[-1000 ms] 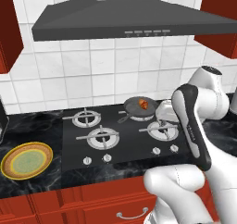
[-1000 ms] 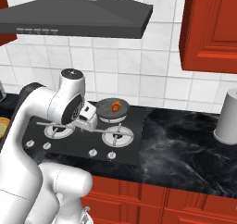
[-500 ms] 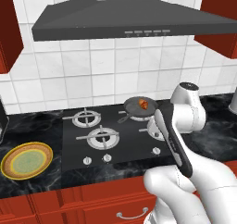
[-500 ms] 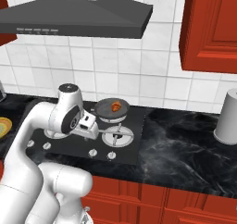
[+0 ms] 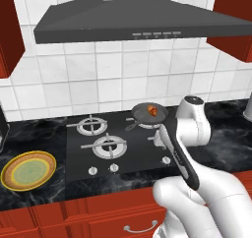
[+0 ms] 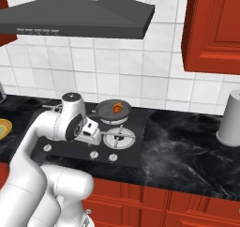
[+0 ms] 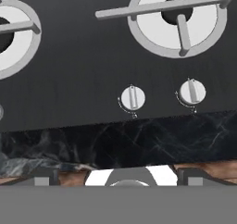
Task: Pick the croissant and place it on the pan. Then turn on the stove to warm the croissant.
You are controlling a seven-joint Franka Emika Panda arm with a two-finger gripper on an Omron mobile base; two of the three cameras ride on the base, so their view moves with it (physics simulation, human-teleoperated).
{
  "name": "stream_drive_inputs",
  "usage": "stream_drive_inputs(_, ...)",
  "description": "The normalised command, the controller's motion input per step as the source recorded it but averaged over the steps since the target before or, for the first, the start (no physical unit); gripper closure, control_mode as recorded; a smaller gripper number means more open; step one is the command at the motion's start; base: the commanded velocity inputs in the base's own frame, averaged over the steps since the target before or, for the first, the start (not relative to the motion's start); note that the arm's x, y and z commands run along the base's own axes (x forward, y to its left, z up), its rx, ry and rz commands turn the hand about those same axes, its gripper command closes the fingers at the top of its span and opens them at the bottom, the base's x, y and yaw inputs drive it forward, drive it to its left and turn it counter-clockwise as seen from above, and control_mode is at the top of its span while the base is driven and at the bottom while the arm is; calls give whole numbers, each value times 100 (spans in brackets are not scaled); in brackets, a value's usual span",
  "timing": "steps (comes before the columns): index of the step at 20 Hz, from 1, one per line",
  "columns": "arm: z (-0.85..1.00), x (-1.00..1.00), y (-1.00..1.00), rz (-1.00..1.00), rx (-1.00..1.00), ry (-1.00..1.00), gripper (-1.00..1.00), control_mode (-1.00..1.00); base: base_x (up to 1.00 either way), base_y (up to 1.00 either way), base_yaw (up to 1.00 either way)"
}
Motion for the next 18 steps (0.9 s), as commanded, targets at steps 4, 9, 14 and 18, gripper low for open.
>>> stream_drive_inputs(4, -32, 6, -2, 0, -2, 0, -100, -100, 0, 0, 0)
stream_drive_inputs(9, -25, 7, -6, 0, -1, 0, -100, -100, 0, 0, 0)
stream_drive_inputs(14, -16, 15, -13, 0, -1, 0, -100, -100, 0, 0, 0)
stream_drive_inputs(18, -8, 15, -7, 0, 0, 0, -100, -100, 0, 0, 0)
